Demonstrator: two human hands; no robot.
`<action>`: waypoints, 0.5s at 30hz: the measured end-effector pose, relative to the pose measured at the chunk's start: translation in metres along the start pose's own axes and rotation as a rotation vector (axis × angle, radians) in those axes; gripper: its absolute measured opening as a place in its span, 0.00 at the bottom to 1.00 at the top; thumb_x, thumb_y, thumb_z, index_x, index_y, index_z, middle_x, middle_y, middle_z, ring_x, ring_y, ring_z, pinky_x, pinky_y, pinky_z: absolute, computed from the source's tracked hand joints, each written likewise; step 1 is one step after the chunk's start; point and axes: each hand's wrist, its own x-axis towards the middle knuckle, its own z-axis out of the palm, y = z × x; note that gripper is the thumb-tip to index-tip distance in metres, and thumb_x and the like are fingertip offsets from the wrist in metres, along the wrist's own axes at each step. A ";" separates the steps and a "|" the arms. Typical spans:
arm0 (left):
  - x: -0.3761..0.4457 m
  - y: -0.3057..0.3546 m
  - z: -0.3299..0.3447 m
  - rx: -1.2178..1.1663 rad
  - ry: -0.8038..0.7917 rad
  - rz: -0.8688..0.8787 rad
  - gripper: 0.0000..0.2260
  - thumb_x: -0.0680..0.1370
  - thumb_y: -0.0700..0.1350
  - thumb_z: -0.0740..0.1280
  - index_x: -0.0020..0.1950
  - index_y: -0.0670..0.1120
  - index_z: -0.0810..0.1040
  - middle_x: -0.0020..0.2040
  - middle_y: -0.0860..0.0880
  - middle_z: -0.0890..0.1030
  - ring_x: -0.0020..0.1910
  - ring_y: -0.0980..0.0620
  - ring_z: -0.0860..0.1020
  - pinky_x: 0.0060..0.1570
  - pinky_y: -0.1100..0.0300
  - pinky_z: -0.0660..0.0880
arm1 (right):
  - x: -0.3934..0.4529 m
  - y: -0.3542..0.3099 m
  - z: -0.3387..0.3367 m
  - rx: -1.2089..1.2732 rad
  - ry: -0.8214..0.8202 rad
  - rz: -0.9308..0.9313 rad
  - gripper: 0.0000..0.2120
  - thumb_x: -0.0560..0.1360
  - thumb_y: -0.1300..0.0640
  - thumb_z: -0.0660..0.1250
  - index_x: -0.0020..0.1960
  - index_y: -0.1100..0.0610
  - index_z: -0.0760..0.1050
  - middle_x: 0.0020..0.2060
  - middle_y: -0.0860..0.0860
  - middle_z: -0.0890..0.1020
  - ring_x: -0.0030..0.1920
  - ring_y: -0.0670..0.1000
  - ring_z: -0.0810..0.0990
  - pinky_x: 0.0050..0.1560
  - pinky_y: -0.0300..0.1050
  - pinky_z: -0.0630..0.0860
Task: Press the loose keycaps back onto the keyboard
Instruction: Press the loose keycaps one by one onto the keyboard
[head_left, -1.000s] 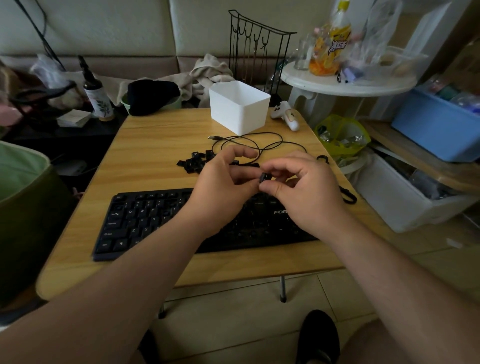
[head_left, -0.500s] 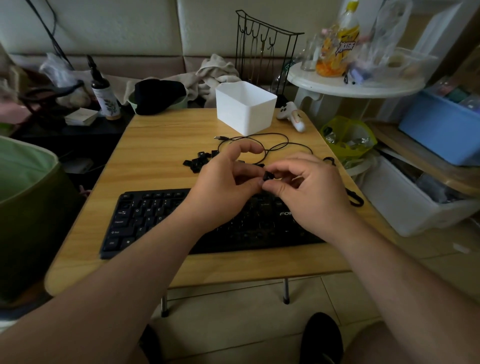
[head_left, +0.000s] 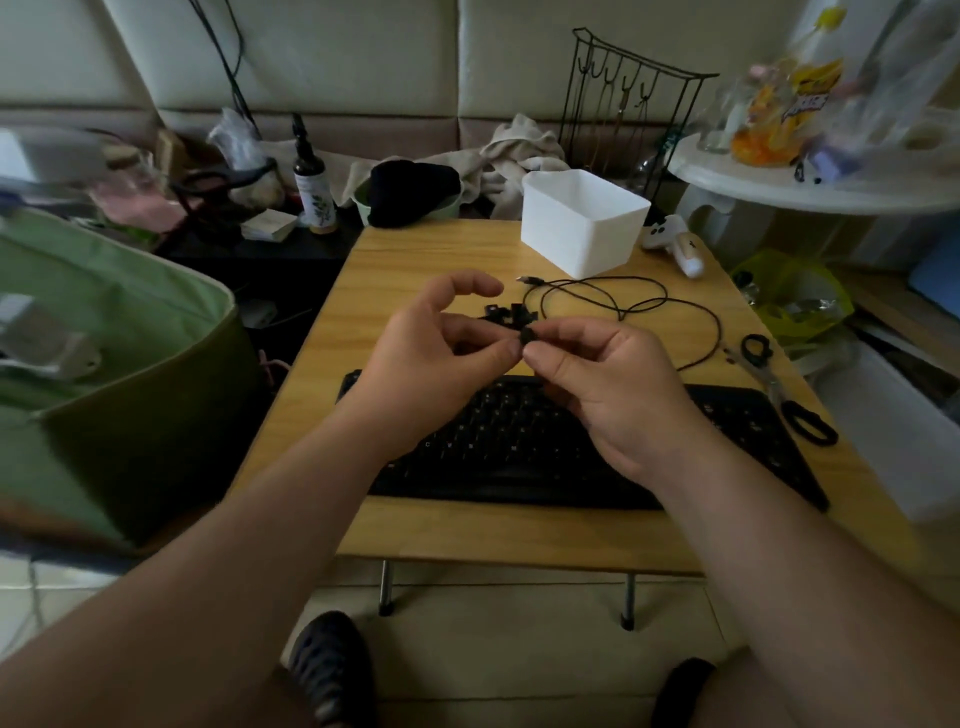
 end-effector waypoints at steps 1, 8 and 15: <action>-0.001 -0.001 -0.009 0.040 -0.009 -0.006 0.20 0.77 0.41 0.76 0.65 0.53 0.74 0.47 0.51 0.88 0.47 0.53 0.86 0.46 0.61 0.79 | 0.002 0.000 0.006 -0.083 -0.012 -0.033 0.09 0.75 0.62 0.76 0.53 0.53 0.85 0.46 0.49 0.88 0.49 0.46 0.86 0.49 0.39 0.80; -0.003 -0.001 -0.055 0.176 -0.096 -0.070 0.20 0.77 0.38 0.75 0.65 0.53 0.76 0.47 0.53 0.88 0.49 0.56 0.86 0.53 0.59 0.79 | 0.009 0.010 0.040 -0.681 0.009 -0.461 0.08 0.74 0.56 0.78 0.53 0.52 0.86 0.44 0.43 0.83 0.41 0.45 0.80 0.41 0.39 0.79; 0.003 -0.007 -0.054 0.177 -0.170 -0.086 0.20 0.78 0.38 0.75 0.67 0.53 0.76 0.48 0.52 0.88 0.52 0.55 0.86 0.63 0.50 0.79 | 0.008 0.018 0.037 -0.736 0.002 -0.595 0.09 0.75 0.61 0.77 0.55 0.55 0.86 0.49 0.47 0.82 0.44 0.44 0.80 0.42 0.40 0.79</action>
